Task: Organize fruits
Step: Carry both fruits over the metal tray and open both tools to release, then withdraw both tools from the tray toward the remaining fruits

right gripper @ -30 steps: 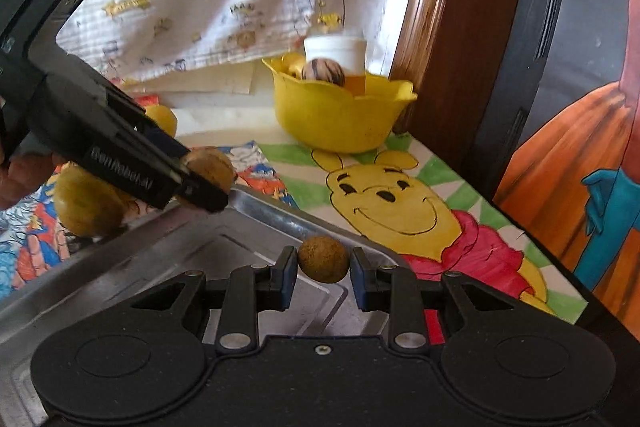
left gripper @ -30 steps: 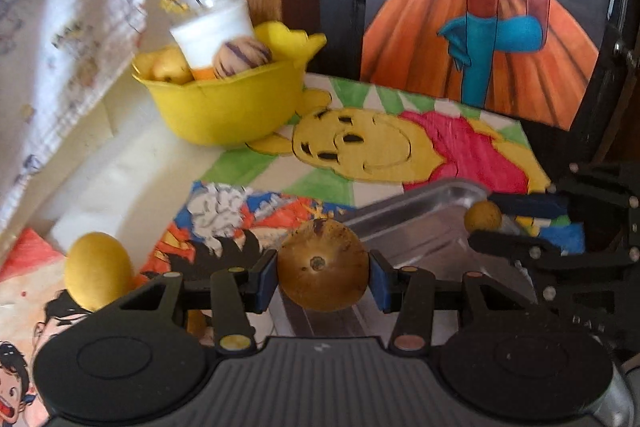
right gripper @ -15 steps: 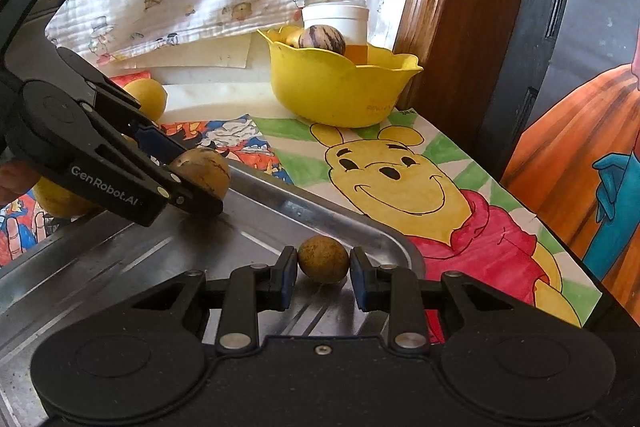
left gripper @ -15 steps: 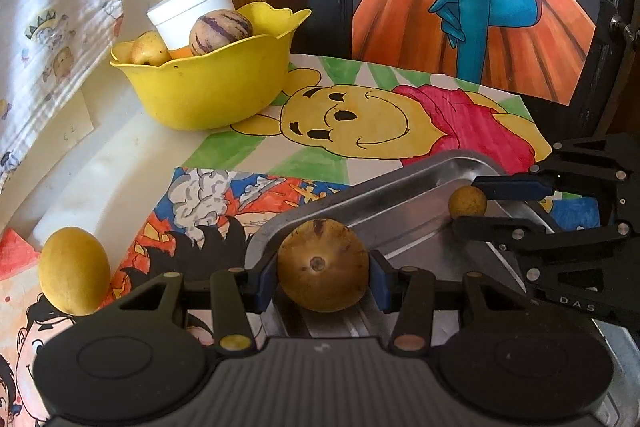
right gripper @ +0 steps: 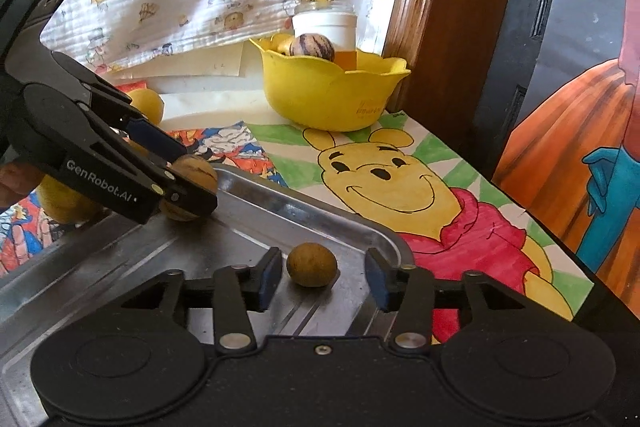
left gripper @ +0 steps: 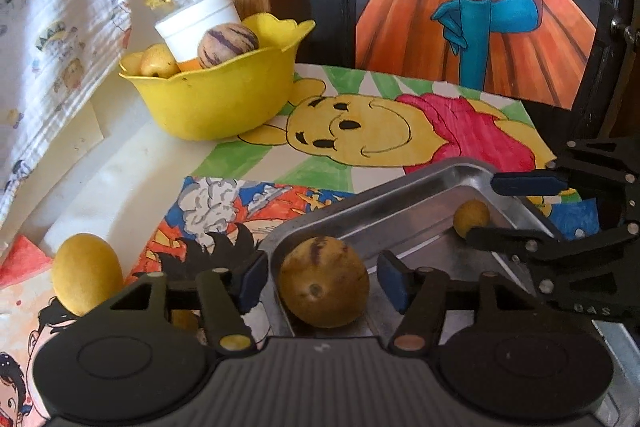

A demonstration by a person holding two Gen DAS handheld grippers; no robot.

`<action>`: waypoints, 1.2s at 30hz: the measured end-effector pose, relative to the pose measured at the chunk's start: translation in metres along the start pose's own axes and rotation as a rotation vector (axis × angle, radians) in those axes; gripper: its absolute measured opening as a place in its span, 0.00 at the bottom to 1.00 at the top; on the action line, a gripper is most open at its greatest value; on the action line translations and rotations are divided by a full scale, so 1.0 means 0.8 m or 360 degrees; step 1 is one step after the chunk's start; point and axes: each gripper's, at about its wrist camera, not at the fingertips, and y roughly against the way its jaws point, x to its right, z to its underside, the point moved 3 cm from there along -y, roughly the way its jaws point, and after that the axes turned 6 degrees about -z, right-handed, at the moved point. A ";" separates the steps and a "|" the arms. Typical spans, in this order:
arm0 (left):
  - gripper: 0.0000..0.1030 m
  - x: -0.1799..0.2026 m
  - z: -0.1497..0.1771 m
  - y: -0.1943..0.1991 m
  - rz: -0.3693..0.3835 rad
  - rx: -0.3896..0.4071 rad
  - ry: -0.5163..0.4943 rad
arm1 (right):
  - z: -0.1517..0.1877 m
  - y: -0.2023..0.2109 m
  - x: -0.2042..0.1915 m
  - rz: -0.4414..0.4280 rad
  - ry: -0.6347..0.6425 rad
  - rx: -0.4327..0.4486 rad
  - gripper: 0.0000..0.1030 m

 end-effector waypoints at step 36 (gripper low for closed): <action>1.00 -0.126 0.202 0.278 -0.0446 0.0189 0.0399 | -0.021 0.226 -0.239 -0.0139 -0.0128 0.0349 0.99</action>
